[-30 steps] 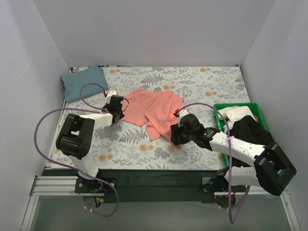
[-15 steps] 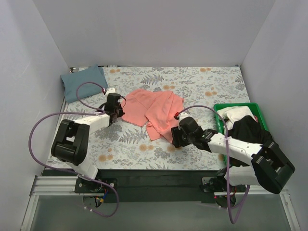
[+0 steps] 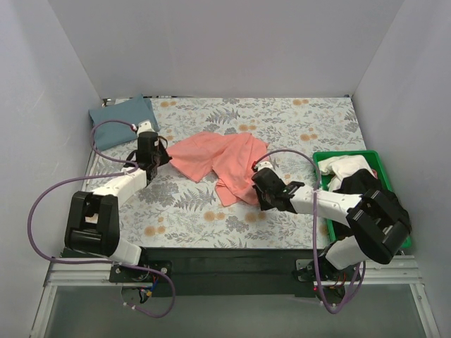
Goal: Fold and stack the t-shirts
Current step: Flatten the tshirt out
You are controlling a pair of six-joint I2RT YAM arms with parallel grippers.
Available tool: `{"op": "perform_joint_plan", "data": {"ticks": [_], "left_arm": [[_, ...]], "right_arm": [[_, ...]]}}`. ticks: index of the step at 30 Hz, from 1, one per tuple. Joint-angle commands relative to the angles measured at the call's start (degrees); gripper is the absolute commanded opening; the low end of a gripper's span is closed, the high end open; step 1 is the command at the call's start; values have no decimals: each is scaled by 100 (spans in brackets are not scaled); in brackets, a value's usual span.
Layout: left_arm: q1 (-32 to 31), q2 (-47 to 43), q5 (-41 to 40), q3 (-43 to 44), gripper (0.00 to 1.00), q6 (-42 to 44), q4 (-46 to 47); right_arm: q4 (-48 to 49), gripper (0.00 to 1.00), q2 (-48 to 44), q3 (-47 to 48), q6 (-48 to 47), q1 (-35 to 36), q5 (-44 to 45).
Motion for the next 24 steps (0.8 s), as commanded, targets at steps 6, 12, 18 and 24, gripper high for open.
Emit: {"op": "perform_joint_plan", "data": {"ticks": [6,12,18,24], "left_arm": [[828,-628,732,1098,0,-48,145],[1285,-1015,460,1600,0,48,-92],[1584,-981,414,1724,0,295,-398],[1646,-840,1344,819,0,164,-295]], "right_arm": [[-1528,1,-1152,924,-621,-271,2149],[-1644,1,-2067,1347,-930,-456,2765],[-1530,24,-2114,1321,-1035,-508,2845],[-1091,59,-1648,821,-736,-727,1707]]}}
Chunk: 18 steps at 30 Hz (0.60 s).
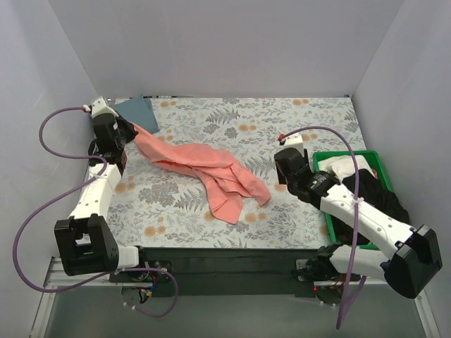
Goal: Fold and stack the t-shirts
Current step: Flatten the tshirt out
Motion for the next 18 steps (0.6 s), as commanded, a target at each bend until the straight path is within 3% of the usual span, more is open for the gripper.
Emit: {"op": "perform_joint_plan", "data": {"ticks": [1,4,9,18], "left_arm": [[46,102,798,-600,0,-36,10],[46,365,861,-802,0,-45,194],[46,410,755,-873,0,-27,282],[46,568,939,-873,0,-71,396]], "right_arm": [[559,59,248,-408,121,-258,-1084],[1184,56,642,-794,94,-346,-2374],[1413,52,829,-1234,462,-355,-3448],[1686,46,-15,-2008,1297,-241,-4251]]}}
